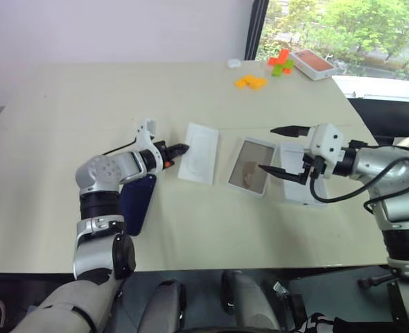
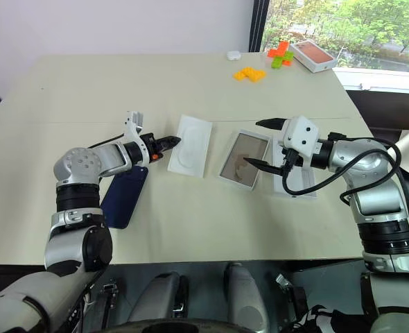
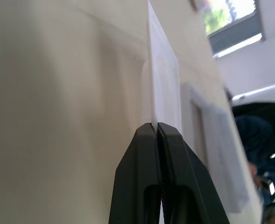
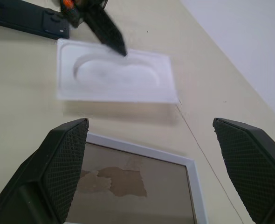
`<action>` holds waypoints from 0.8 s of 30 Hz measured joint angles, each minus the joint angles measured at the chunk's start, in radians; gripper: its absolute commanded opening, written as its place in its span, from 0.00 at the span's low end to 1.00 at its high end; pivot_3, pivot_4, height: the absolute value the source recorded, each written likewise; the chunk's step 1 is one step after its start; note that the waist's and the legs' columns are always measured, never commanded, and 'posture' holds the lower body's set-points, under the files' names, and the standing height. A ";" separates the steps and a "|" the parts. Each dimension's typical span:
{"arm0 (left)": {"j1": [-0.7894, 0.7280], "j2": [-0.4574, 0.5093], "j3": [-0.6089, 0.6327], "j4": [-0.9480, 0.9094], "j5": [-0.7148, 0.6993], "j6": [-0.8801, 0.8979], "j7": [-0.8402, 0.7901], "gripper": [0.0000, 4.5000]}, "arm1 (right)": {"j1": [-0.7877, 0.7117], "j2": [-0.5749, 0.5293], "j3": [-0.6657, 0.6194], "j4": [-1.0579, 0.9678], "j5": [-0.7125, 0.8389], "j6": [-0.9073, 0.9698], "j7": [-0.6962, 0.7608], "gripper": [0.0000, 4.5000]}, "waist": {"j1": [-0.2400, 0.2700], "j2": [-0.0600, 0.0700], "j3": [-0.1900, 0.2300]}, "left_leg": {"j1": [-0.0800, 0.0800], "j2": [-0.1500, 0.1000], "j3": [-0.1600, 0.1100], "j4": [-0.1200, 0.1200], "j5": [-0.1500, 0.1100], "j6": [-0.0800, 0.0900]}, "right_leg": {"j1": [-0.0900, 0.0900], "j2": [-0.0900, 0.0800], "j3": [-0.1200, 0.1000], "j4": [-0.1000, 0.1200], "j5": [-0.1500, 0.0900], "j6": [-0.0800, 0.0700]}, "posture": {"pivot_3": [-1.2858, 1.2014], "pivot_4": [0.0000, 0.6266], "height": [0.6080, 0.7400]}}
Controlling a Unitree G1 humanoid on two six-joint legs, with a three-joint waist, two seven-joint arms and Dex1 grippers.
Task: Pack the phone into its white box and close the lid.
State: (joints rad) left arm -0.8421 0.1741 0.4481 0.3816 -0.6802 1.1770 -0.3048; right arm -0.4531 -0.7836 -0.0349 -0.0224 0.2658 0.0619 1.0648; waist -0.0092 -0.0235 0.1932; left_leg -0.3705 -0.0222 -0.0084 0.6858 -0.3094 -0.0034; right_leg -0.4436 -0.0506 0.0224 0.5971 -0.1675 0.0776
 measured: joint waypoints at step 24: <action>-0.239 -0.226 -0.227 0.354 0.110 -0.189 -0.023 0.01 | 0.180 -0.130 -0.141 -0.027 0.117 0.099 0.097 1.00 | 0.011 0.000 0.000 | 0.000 -0.002 0.003 0.000 0.000 -0.001 | 0.001 0.004 0.001 -0.002 0.000 0.001 | 0.52 0.24 1.00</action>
State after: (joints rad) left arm -1.0811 -0.0523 0.2209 0.7352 -0.5700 0.9883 -0.3278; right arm -0.2734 -0.9135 -0.1760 -0.0493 0.3830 0.1611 1.1615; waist 0.0018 -0.0238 0.1933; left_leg -0.3709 -0.0242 -0.0058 0.6858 -0.3090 -0.0040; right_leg -0.4431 -0.0471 0.0232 0.5951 -0.1674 0.0784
